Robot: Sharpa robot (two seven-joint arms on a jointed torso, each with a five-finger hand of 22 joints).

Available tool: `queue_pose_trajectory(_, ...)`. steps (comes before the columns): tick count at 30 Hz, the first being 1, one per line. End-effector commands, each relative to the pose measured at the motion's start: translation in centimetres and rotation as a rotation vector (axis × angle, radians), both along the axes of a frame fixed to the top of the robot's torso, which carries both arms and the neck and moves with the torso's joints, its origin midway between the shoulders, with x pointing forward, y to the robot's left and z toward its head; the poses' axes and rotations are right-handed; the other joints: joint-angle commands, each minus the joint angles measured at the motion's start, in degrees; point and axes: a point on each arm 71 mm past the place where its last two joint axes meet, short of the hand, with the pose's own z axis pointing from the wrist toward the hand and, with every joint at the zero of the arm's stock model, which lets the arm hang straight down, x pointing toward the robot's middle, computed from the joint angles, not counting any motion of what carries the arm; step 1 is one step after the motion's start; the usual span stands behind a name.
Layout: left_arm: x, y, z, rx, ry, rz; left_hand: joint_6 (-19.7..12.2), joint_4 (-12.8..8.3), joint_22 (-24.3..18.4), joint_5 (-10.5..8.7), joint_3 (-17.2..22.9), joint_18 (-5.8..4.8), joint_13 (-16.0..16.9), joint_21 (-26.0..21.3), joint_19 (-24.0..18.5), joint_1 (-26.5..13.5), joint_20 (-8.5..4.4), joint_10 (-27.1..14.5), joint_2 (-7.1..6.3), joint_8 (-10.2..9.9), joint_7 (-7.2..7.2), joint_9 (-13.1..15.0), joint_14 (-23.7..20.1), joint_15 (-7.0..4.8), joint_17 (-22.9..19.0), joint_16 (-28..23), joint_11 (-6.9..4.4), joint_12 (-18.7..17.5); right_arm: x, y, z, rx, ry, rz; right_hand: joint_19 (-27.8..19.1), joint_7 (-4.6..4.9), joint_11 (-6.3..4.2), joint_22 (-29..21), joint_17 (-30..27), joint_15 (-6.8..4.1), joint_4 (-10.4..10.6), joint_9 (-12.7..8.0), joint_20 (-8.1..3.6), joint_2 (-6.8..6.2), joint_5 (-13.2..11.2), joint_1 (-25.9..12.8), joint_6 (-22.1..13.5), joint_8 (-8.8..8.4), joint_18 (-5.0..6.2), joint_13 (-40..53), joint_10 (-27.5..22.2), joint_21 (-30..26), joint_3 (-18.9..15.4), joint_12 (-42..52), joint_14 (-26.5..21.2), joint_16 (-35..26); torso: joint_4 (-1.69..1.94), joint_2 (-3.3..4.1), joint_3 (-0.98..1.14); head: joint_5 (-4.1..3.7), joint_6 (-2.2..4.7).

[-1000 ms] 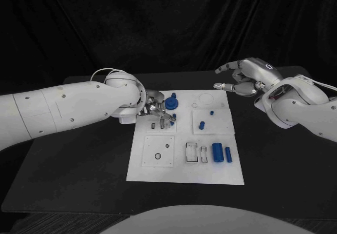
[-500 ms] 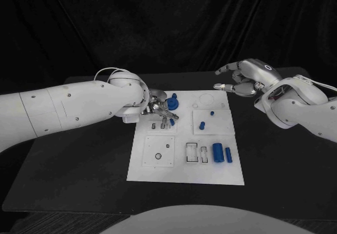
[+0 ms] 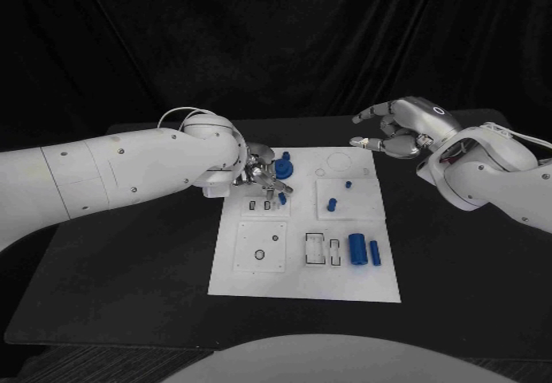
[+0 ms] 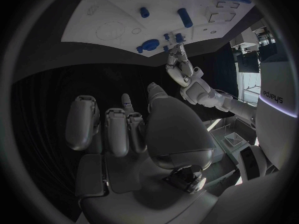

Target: Assemble the parts on the task board

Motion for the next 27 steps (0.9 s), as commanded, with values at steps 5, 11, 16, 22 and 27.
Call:
queue_pose_trajectory(5,0.1,-0.54,0.03,0.002,0.013,-0.025,-0.2,-0.3,4.9,-0.28,0.3,-0.25,15.0,-0.2,-0.3,0.5,0.06,6.1,0.14,-0.4,0.02,0.2,6.0,-0.26,15.1,0.2,-0.36,0.2,0.07,0.11,-0.25,-0.008,0.016,-0.012,0.1,-0.02,0.29,9.7,9.5,0.48,-0.3,-0.1,0.3,0.5,0.3,0.0,0.4,-0.12,-0.47,15.1,6.0,-0.4,0.1,0.2,4.7,-0.4,0.02,-0.02,-0.14,0.12,-0.21)
queue_pose_trajectory(11,0.31,-0.66,-0.03,0.008,0.018,-0.027,-0.2,-0.3,4.9,-0.29,0.3,-0.25,15.0,-0.2,-0.3,0.5,0.06,6.1,0.14,-0.5,0.02,0.3,6.0,-0.26,15.1,0.2,-0.36,0.2,0.14,0.21,-0.27,-0.008,0.014,-0.012,0.1,-0.01,0.29,9.7,9.4,0.48,-0.3,-0.1,0.3,0.54,0.4,0.1,0.4,-0.12,-0.46,15.1,6.0,-0.4,0.1,0.2,4.7,-0.5,0.02,-0.08,-0.16,0.04,-0.45)
queue_pose_trajectory(16,0.47,-0.7,-0.09,0.018,0.023,-0.026,0.5,-0.4,4.9,-0.64,0.5,-0.25,15.0,-0.3,-0.3,0.4,0.02,6.1,0.11,-0.2,-0.17,1.1,6.0,-0.31,15.1,0.2,-0.47,0.2,0.21,0.27,-0.27,-0.008,0.012,-0.011,0.1,0.0,0.3,9.6,9.4,0.48,-0.3,-0.1,0.3,0.58,0.4,0.1,0.5,-0.11,-0.45,15.1,6.0,-0.5,0.1,0.2,4.7,-0.5,-0.01,-0.13,-0.12,0.02,-0.45)
queue_pose_trajectory(22,0.47,-0.9,-0.13,0.024,0.028,-0.03,0.8,-0.4,5.0,-0.79,0.5,-0.25,15.0,-0.3,-0.2,0.3,-0.02,6.1,0.03,0.0,-0.29,1.7,6.0,-0.37,15.1,0.2,-0.57,0.2,0.25,0.31,-0.34,-0.009,0.013,-0.011,0.1,0.0,0.3,9.6,9.4,0.48,-0.3,-0.1,0.3,0.58,0.4,0.1,0.5,-0.11,-0.45,15.1,6.0,-0.5,0.1,0.2,4.7,-0.5,0.02,-0.13,-0.08,-0.01,-0.45)
queue_pose_trajectory(27,0.46,-1.07,-0.19,0.032,0.035,-0.035,1.4,-0.6,5.1,-0.87,0.7,-0.27,15.0,-0.3,-0.1,0.3,-0.16,6.1,-0.07,0.5,-0.57,3.0,6.0,-0.56,15.1,0.2,-0.79,0.2,0.3,0.34,-0.51,-0.012,0.018,-0.01,0.1,0.11,0.36,9.6,9.4,0.52,-0.3,-0.1,0.32,0.68,0.6,0.1,0.8,0.02,-0.44,15.1,6.0,-0.5,0.0,0.2,4.7,-0.5,0.02,-0.16,-0.1,-0.04,-0.45)
